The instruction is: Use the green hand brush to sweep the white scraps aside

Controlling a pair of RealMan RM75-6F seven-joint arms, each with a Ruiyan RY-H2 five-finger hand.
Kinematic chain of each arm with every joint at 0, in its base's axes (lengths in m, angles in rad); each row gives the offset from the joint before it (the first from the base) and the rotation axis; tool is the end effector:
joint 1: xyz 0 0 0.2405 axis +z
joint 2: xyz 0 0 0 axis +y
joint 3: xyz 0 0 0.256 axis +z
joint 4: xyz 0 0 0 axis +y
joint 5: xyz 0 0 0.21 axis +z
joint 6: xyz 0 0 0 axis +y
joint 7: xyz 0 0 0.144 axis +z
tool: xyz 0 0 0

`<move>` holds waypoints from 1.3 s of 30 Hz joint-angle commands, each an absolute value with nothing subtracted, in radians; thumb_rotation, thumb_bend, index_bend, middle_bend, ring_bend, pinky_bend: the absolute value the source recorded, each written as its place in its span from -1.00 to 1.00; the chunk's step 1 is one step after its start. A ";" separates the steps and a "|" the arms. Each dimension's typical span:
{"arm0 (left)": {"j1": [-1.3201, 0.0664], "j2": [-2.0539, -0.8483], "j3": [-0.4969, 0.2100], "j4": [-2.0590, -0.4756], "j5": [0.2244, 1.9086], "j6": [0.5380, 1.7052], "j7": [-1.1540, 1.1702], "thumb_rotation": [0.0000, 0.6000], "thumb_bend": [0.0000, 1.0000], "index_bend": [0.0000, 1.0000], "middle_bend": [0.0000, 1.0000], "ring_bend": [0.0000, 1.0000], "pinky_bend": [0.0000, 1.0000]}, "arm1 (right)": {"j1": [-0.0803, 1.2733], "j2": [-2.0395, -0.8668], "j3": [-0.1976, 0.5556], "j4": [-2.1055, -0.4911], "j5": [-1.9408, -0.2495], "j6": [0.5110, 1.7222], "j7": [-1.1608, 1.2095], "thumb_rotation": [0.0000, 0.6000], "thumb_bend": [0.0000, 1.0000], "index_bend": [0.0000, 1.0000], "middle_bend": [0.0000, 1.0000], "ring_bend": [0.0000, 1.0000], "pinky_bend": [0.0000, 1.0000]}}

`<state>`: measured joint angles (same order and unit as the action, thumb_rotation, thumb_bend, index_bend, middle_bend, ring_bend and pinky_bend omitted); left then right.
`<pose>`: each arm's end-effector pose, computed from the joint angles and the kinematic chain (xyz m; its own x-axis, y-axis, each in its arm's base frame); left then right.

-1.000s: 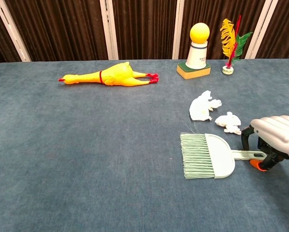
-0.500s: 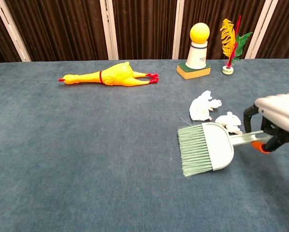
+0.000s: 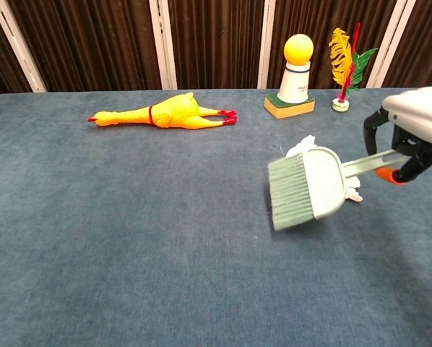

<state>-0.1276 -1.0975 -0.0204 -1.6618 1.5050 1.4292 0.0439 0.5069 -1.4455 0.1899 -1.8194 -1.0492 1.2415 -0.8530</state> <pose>-0.2998 0.1866 0.1496 0.4147 0.0712 0.9072 0.9097 -0.0577 -0.4113 -0.1698 -0.2843 0.0364 0.6171 -0.1268 0.7766 -0.7834 -0.1917 0.5912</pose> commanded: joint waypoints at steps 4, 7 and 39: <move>-0.129 -1.096 -0.021 -1.662 1.504 1.427 0.038 1.00 -1.00 -1.00 -1.00 -1.00 -0.96 | 0.557 -1.471 0.230 -1.812 -0.985 1.223 -0.892 1.00 0.00 0.69 0.99 0.96 0.61; -0.129 -1.095 -0.020 -1.662 1.503 1.425 0.034 1.00 -1.00 -1.00 -1.00 -1.00 -0.96 | 0.581 -1.490 0.244 -1.794 -0.955 1.214 -0.910 1.00 0.00 0.69 0.99 0.96 0.61; -0.133 -1.089 -0.017 -1.667 1.511 1.420 0.026 1.00 -1.00 -1.00 -1.00 -1.00 -0.96 | 0.633 -1.303 0.277 -1.552 -0.684 1.256 -1.060 1.00 0.01 0.69 0.99 0.96 0.61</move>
